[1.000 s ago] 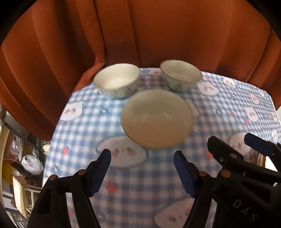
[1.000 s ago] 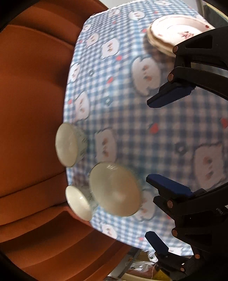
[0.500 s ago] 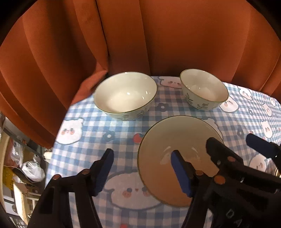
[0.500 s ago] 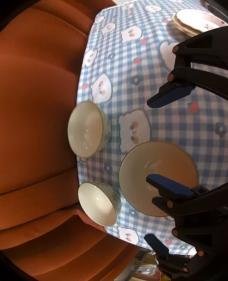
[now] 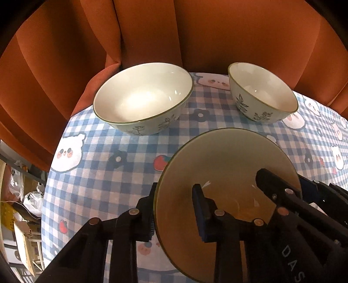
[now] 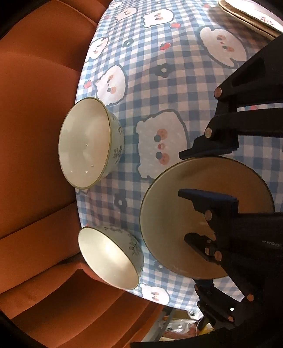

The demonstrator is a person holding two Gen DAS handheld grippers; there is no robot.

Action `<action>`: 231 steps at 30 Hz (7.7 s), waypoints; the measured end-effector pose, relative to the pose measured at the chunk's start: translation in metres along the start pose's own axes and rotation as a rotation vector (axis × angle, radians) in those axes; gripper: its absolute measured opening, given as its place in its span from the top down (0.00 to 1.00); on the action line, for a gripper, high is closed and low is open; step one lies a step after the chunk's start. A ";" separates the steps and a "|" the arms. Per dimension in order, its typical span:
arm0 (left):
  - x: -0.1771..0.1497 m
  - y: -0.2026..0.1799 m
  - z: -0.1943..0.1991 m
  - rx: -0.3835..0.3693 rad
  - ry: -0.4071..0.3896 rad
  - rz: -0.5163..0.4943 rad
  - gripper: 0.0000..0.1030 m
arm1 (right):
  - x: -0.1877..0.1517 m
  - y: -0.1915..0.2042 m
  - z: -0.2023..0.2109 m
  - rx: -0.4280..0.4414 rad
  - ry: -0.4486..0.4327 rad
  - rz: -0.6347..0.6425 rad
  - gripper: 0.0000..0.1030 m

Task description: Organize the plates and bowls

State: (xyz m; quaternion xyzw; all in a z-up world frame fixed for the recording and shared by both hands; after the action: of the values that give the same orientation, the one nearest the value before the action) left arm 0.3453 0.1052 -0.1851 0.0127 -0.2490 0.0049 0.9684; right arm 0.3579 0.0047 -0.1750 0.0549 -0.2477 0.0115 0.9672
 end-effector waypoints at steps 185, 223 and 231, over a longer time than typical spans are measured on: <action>0.106 0.076 -0.070 -0.119 -0.060 -0.034 0.70 | 0.101 0.077 -0.078 -0.055 -0.092 -0.135 0.77; 0.053 0.030 0.114 -0.005 -0.236 0.074 0.69 | 0.045 0.048 0.103 0.090 -0.249 -0.011 0.77; 0.032 -0.016 0.142 -0.009 -0.248 0.071 0.69 | 0.020 0.007 0.145 0.097 -0.267 -0.001 0.77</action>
State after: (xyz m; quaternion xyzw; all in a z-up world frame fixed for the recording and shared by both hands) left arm 0.3055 0.0854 -0.0453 -0.0001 -0.3670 0.0365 0.9295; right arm 0.3064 -0.0045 -0.0385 0.1027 -0.3732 0.0156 0.9219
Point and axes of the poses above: each gripper's, at about its wrist camera, not at the fingertips, and z roughly against the way its jaws point, y to its left, x to its top, the point moved 6 cm from there along -z, roughly the way its jaws point, and after that the axes turned 4 degrees about -y, right-handed, at the moved point
